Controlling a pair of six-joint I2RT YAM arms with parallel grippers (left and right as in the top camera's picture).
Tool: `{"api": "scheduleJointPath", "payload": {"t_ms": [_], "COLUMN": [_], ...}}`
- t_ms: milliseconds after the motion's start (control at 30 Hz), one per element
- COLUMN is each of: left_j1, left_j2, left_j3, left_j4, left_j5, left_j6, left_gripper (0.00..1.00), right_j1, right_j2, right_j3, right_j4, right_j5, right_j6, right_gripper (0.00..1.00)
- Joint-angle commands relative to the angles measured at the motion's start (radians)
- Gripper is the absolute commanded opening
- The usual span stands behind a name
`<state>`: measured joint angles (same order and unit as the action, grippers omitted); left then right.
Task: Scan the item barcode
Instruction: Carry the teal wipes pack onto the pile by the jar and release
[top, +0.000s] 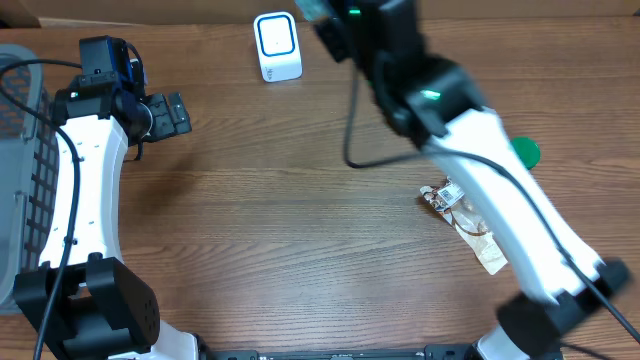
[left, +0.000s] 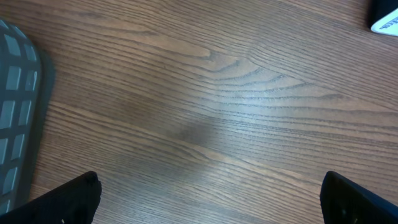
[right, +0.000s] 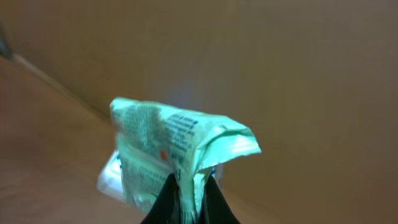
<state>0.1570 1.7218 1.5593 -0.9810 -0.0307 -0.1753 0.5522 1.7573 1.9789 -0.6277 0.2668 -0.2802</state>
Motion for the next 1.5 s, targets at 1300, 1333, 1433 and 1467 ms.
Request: {"api": "scheduleJointPath", "payload": {"t_ms": [1300, 1333, 1433, 1467], "left_j1": [0.000, 0.000, 0.000, 0.000], "left_j2": [0.002, 0.002, 0.002, 0.002], "left_j3": [0.014, 0.014, 0.014, 0.014], "left_j4": [-0.002, -0.002, -0.002, -0.002], "left_j5": [-0.003, -0.003, -0.003, -0.003], "left_j6": [0.023, 0.023, 0.022, 0.022], "left_gripper": [0.99, 1.00, 1.00, 1.00], "right_j1": [-0.659, -0.659, -0.659, -0.659], "right_j2": [-0.111, -0.111, -0.111, -0.111], "right_j3": [-0.536, -0.552, -0.594, -0.604], "right_j4": [-0.627, -0.611, -0.565, -0.552], "right_j5": [-0.135, -0.133, -0.129, -0.129], "right_j6": [0.813, 0.816, 0.834, 0.835], "right_gripper": [0.04, 0.04, 0.04, 0.04]}}
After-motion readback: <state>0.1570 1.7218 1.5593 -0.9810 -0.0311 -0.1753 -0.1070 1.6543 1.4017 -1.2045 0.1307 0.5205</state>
